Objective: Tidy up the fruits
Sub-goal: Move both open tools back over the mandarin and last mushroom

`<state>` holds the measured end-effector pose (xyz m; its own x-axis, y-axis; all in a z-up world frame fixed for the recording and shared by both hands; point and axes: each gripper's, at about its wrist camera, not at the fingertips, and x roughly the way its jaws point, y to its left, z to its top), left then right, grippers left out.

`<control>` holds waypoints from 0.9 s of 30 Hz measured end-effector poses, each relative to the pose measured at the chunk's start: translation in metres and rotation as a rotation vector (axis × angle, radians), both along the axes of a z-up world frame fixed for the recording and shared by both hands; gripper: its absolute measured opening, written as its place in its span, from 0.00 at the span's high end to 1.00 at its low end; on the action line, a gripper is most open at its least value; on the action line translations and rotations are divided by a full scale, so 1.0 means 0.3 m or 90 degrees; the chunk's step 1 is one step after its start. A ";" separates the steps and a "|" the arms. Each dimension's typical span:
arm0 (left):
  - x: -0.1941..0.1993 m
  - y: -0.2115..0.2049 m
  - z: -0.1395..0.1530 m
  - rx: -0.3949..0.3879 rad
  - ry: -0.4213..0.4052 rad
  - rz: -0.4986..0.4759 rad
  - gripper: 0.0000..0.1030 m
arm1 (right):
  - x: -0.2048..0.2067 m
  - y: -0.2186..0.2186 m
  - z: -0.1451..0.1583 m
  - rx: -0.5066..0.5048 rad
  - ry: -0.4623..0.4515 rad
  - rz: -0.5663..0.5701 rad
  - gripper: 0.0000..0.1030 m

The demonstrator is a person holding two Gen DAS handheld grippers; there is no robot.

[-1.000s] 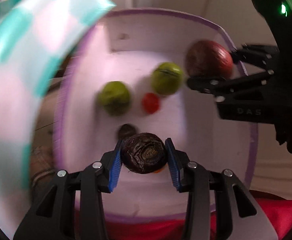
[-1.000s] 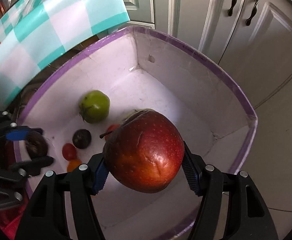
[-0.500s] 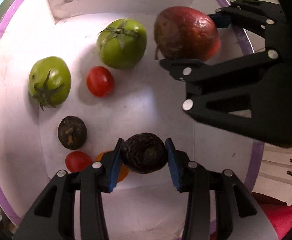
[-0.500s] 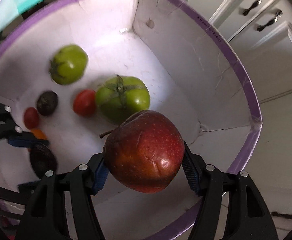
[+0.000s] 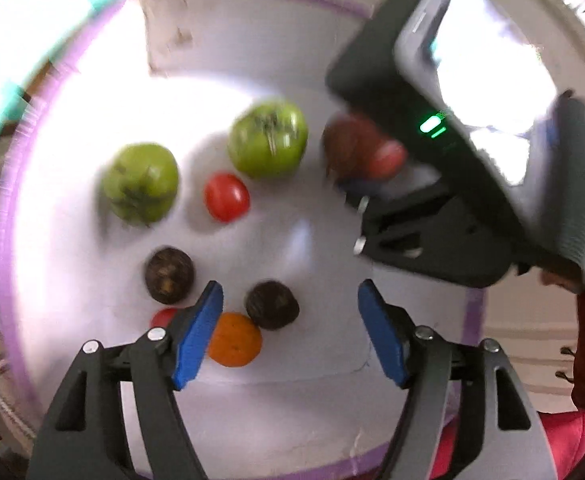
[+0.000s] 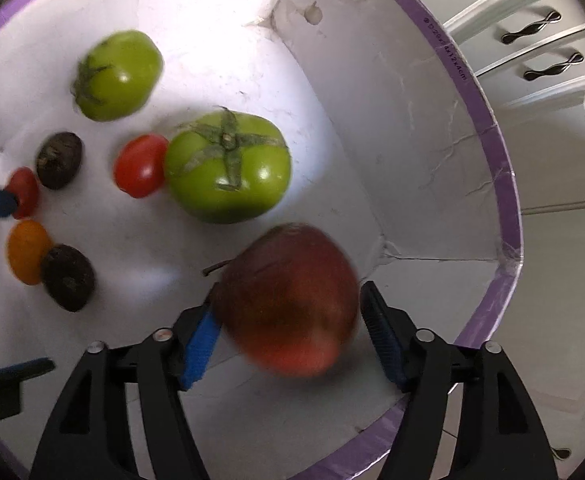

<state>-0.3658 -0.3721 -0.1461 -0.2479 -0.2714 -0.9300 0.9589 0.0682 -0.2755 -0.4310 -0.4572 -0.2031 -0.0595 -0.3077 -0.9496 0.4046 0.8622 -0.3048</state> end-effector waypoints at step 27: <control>1.110 1.188 0.707 -0.351 -0.367 0.877 0.02 | 0.471 0.388 0.981 0.008 -0.596 0.126 0.15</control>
